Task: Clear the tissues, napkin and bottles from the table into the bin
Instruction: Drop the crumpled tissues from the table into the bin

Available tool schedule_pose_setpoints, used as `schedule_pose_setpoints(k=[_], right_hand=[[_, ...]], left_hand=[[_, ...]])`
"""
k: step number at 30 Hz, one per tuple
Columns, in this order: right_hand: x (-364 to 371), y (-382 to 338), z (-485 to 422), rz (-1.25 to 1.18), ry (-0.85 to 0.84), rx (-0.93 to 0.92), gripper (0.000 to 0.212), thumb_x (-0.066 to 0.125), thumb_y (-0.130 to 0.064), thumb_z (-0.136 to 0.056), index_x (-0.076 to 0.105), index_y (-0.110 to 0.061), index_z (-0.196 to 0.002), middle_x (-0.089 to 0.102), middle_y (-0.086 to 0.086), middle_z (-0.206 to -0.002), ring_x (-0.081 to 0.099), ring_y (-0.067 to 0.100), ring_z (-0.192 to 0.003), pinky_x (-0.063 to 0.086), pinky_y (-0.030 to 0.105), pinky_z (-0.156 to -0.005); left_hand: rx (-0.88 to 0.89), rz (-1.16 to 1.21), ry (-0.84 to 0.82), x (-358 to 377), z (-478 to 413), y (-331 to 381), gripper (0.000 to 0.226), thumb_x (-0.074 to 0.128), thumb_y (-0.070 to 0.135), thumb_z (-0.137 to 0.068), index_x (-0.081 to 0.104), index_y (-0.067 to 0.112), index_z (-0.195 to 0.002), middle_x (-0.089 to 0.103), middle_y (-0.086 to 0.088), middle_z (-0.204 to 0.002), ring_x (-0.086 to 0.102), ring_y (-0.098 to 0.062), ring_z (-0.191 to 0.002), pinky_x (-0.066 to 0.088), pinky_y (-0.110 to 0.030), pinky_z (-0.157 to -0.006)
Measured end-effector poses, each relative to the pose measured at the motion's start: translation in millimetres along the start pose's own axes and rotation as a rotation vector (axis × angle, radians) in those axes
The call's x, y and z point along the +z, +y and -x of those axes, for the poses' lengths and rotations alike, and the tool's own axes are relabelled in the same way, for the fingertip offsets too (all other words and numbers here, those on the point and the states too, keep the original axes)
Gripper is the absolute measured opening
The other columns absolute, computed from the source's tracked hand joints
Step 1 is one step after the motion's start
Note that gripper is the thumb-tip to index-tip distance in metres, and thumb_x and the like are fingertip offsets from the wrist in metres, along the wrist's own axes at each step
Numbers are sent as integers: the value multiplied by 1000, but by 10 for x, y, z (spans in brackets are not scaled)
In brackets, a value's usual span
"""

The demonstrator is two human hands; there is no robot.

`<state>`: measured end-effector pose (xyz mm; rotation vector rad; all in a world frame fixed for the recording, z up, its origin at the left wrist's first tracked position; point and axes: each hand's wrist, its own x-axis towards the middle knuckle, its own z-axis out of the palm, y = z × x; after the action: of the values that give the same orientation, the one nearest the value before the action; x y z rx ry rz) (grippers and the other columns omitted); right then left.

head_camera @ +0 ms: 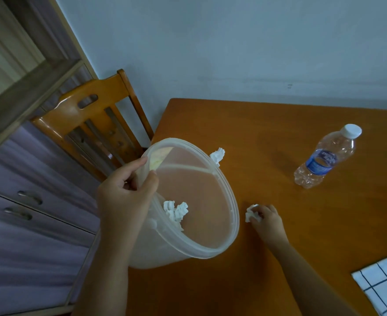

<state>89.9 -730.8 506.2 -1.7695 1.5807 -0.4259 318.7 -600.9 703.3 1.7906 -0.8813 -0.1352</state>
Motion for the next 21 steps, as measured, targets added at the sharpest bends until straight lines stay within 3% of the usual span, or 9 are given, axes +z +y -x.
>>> schedule_pose_setpoints(k=[2,6,10,14,21], right_hand=[[-30,-86,99,-32,43,-1,25,61,-9,-80,59,-9,-106,51,9,-107,51,14,-83,42,20,-65],[-162,-378,278,-119,116,-82,23,65,-10,-78,61,-12,-100,52,6,-100,53,13,-79,39,12,-59],[-303,-744,468,-189,177,-183,21,67,-9,-76,61,-18,-95,54,1,-94,55,8,-78,43,13,-59],[-388,-1098,655,-248,209,-260,21,67,-9,-76,61,-24,-89,53,-7,-89,54,2,-78,44,4,-62],[-322,-1636,807,-256,122,-392,22,68,-10,-75,62,-23,-90,50,-16,-86,53,0,-77,42,4,-64]], left_hand=[[5,8,-18,-67,4,-14,31,65,22,-73,59,46,-91,62,27,-68,58,-1,-68,55,-26,-55],[19,26,-12,-181,-1,-54,31,66,20,-73,61,41,-95,60,8,-67,56,-12,-63,53,-34,-55],[-3,62,-17,-284,2,-99,31,67,19,-72,64,35,-99,62,12,-71,56,-5,-62,47,-24,-55],[-28,76,-34,-368,-5,-136,30,67,21,-71,67,28,-101,58,16,-69,53,1,-61,44,-21,-53],[-17,77,-43,-470,-44,-161,30,67,19,-71,67,26,-101,57,14,-71,51,9,-60,39,-6,-44]])
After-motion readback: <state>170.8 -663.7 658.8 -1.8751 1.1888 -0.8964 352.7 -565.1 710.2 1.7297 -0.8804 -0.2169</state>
